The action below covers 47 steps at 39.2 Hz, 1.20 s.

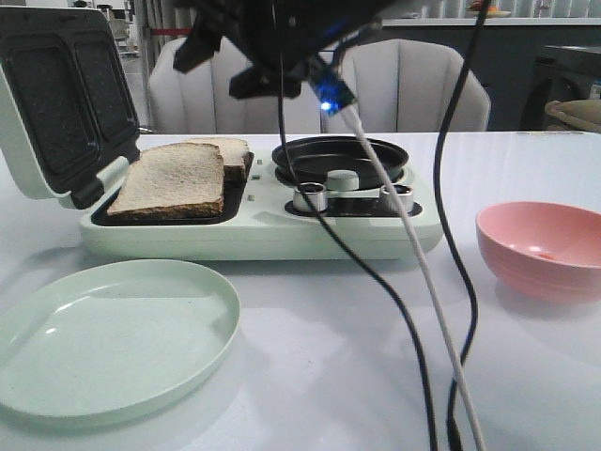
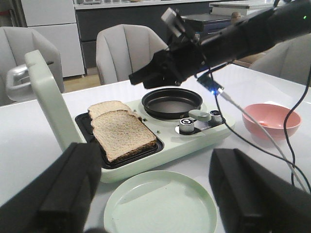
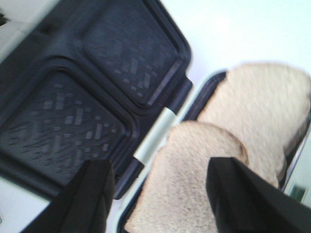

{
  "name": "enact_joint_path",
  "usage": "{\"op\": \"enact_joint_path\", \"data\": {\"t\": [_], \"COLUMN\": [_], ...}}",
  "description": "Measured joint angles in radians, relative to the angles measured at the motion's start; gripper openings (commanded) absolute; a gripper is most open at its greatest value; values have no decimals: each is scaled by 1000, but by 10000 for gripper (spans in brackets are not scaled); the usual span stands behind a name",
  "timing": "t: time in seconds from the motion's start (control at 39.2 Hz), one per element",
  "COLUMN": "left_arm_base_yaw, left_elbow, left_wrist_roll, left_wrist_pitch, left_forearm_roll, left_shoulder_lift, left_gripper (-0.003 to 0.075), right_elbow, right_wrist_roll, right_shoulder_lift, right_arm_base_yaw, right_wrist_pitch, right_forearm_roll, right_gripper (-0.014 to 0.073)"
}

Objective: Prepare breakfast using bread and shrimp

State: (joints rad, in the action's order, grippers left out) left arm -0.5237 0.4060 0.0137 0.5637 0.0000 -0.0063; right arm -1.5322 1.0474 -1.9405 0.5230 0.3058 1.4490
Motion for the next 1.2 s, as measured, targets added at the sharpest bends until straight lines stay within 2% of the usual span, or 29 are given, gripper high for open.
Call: {"op": "enact_joint_path", "data": {"t": [0.1, 0.2, 0.46, 0.59, 0.82, 1.02, 1.2], "left_arm_base_yaw": [0, 0, 0, 0, 0, 0, 0], "left_elbow": [0, 0, 0, 0, 0, 0, 0], "left_wrist_roll": [0, 0, 0, 0, 0, 0, 0], "left_wrist_pitch": [0, 0, 0, 0, 0, 0, 0], "left_forearm_roll": [0, 0, 0, 0, 0, 0, 0], "left_shoulder_lift": [0, 0, 0, 0, 0, 0, 0], "left_gripper": [532, 532, 532, 532, 532, 532, 532], "right_elbow": [28, 64, 84, 112, 300, 470, 599], "right_wrist_roll": [-60, -182, -645, -781, -917, -930, -930], "right_shoulder_lift": [98, 196, 393, 486, 701, 894, 1077], "right_arm_base_yaw": [0, 0, -35, -65, -192, -322, -346], "right_wrist_pitch": [32, 86, 382, 461, 455, 445, 383], "right_forearm_roll": [-150, -342, -925, -1109, -1249, -1280, -1320], "right_gripper": [519, 519, 514, 451, 435, 435, 435]}}
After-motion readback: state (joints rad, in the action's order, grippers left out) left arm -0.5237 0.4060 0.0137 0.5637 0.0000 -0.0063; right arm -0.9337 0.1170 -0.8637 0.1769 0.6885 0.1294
